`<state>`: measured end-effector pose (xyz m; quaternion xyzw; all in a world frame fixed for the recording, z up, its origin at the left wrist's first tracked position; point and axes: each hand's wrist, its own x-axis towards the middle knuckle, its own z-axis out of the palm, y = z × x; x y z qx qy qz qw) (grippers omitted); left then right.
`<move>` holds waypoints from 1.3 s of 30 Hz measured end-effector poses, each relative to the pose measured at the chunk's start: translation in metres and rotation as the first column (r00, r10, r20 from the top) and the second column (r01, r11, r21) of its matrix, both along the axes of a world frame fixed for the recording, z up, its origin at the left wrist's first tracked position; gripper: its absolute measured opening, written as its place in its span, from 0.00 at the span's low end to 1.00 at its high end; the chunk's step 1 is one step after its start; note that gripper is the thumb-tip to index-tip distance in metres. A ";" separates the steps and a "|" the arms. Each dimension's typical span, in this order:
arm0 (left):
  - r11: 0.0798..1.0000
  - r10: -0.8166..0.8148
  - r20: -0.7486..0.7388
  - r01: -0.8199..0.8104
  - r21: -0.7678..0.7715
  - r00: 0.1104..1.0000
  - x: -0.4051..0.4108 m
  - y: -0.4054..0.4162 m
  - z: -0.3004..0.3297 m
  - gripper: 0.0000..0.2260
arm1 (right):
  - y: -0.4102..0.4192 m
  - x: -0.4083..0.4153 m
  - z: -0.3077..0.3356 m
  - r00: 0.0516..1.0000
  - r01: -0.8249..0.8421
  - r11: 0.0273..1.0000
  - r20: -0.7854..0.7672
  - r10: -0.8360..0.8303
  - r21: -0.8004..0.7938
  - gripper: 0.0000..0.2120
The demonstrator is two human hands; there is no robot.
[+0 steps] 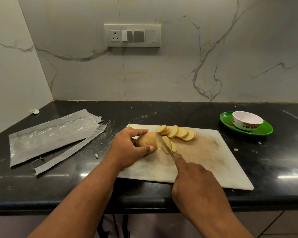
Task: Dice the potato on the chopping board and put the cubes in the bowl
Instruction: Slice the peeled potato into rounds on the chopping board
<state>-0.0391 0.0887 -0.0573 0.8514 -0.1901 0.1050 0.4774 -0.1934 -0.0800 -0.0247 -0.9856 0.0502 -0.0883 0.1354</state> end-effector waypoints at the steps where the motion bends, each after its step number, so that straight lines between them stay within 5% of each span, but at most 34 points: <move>1: 1.000 0.000 -0.003 0.000 -0.002 1.000 0.000 0.001 0.000 0.28 | 0.001 0.002 0.002 1.000 0.007 1.000 0.016 -0.008 0.008 0.33; 8: 1.000 -0.014 -0.018 0.014 -0.028 1.000 0.000 0.001 0.001 0.36 | 0.021 0.019 0.019 0.991 -0.022 1.000 0.134 0.024 -0.013 0.32; 39: 1.000 -0.007 -0.001 0.007 -0.010 1.000 0.004 0.001 -0.002 0.27 | 0.031 0.025 0.007 0.997 -0.037 0.995 0.061 0.043 -0.092 0.28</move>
